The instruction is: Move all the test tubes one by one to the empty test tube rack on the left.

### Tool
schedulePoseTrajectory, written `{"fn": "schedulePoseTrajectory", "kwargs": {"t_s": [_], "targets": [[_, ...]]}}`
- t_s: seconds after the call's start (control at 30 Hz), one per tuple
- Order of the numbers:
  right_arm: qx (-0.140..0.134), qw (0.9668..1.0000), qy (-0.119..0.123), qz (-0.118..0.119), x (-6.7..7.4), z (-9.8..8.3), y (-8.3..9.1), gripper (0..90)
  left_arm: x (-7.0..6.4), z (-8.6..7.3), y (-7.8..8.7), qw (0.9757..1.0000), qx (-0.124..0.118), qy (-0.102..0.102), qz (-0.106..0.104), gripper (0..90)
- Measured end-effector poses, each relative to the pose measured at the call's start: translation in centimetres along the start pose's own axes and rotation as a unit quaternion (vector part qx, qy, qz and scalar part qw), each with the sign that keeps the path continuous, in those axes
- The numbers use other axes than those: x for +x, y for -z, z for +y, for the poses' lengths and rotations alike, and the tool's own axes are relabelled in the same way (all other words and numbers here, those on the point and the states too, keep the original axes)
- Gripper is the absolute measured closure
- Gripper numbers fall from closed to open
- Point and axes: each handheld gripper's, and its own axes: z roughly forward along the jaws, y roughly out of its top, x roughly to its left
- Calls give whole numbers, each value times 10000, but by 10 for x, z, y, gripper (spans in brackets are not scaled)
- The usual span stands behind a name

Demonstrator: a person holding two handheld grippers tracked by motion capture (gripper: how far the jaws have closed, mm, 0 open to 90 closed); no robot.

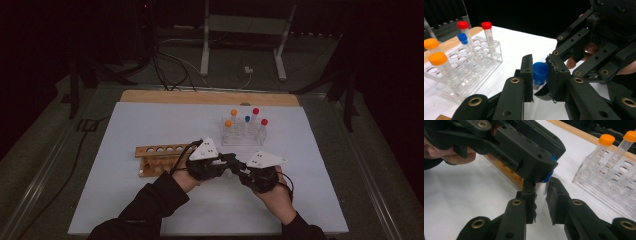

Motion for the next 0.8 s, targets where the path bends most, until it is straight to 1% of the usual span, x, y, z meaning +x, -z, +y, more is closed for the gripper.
{"fn": "schedulePoseTrajectory", "kwargs": {"t_s": [0.07,0.17,0.2,0.23,0.27,0.3,0.33,0.37,0.4,0.43,0.47,0.5,0.53,0.57,0.6,0.8], "targets": [[-10,10000,-17,13,0,0,0,775,-1,0,0,10000,-3,-54,53,773],[-31,10000,-54,42,-1,0,0,767,-1,1,1,9999,-14,-55,100,774],[-71,9999,-78,58,-1,0,0,744,-1,2,1,9999,-15,-52,145,775],[-58,9999,-93,63,-2,0,-1,658,0,2,2,9998,-29,-52,168,775],[-58,9999,-93,63,-2,0,-1,658,1,3,4,9998,-41,-51,200,775],[-101,9999,-121,41,-2,0,-1,589,3,4,5,9997,-47,-47,231,775],[-101,9999,-121,41,-2,0,-1,589,4,4,7,9996,-64,-39,256,775],[-122,9998,-155,19,-2,0,-1,548,6,5,9,9996,-67,-36,279,775],[-134,9998,-173,-9,-3,0,-1,530,8,5,12,9995,-78,-38,318,775],[-175,9996,-221,-10,-4,0,0,472,9,6,14,9993,-92,-32,358,775],[-175,9996,-221,-10,-4,0,0,472,12,7,17,9992,-112,-11,381,775],[-234,9994,-251,-21,-4,0,1,436,13,8,20,9990,-128,-3,423,775],[-234,9994,-251,-21,-4,0,1,436,15,9,22,9988,-129,-16,462,775],[-301,9992,-272,-58,-4,0,2,378,17,10,25,9987,-128,-19,496,775],[-301,9992,-272,-58,-4,0,2,378,18,11,28,9984,-137,-24,539,775],[-411,9984,-350,-147,-5,1,1,217,27,15,45,9969,-180,-44,769,775]]}}
